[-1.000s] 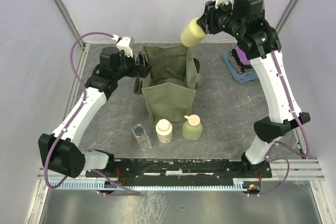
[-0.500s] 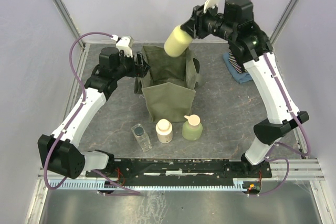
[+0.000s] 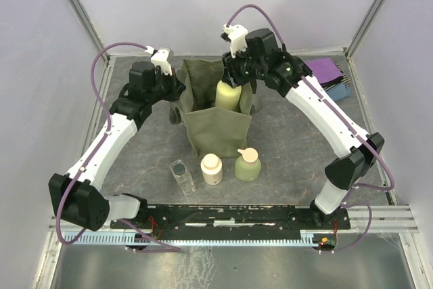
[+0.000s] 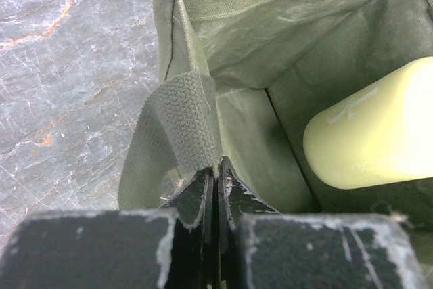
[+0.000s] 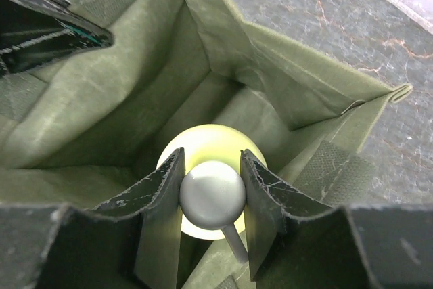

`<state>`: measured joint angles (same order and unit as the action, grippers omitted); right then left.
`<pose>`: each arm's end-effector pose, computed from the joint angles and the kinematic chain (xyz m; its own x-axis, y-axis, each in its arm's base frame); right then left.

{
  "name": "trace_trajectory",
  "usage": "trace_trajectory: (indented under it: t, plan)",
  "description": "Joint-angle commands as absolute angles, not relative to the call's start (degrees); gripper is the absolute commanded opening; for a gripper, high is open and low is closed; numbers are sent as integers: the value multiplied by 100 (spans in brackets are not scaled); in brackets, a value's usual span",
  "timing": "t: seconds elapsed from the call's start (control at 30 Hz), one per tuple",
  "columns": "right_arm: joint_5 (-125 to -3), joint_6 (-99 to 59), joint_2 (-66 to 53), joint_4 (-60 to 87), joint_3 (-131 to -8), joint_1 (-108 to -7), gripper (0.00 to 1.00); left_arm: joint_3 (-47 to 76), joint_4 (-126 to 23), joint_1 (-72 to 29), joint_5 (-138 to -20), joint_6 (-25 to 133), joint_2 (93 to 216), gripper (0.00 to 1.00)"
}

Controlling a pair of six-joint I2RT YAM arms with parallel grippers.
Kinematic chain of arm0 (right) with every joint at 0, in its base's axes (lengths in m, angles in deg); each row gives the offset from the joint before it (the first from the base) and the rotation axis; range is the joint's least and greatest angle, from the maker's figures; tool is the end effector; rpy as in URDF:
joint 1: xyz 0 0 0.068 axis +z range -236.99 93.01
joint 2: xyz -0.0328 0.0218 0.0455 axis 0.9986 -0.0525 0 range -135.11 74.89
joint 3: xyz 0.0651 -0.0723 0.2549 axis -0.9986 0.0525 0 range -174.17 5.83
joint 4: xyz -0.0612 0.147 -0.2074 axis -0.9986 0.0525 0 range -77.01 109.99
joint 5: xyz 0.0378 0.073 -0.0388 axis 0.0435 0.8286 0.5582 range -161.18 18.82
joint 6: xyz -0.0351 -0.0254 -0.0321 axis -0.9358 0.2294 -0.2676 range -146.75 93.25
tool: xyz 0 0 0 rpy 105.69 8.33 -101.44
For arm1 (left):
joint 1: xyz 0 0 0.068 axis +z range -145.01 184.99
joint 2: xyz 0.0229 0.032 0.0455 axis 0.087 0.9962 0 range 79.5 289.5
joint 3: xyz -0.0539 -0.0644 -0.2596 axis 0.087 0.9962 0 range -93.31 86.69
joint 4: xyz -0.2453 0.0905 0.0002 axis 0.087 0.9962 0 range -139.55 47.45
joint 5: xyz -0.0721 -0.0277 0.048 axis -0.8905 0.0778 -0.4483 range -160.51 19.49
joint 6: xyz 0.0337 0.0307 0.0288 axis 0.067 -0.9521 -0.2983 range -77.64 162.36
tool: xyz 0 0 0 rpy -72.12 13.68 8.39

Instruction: Place the personal care products into the canvas bag

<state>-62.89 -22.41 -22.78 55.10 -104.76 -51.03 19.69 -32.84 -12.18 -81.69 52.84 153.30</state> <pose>0.3014 0.2250 0.4351 -0.4454 -0.2306 -0.8652 -0.6512 0.7465 0.1363 0.2813 -0.0942 0.3542 -0.4584 -0.0451 -0.8876 0.3825 0.8914 -0.2429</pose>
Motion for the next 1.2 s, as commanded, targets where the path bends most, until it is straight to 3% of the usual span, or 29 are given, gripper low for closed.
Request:
trace_trajectory:
  t: [0.0,0.4,0.73,1.17]
  plan:
    - [-6878,-2420,-2191,4553,-10504,-4975,1,1871,-3170,-1231,-8281,5268,15147,3]
    - [-8163,-2496,-3124,3770,-10007,-4769,0,1941,-2977,-1231,-8369,5275,15007,3]
    - [-8937,-2533,-3225,2879,-9248,-4770,0,1954,-2925,-1232,-8364,5238,14990,3]
    - [-9254,-2719,-3423,2737,-8655,-4769,0,1939,-2892,-1237,-8186,5133,15020,3]
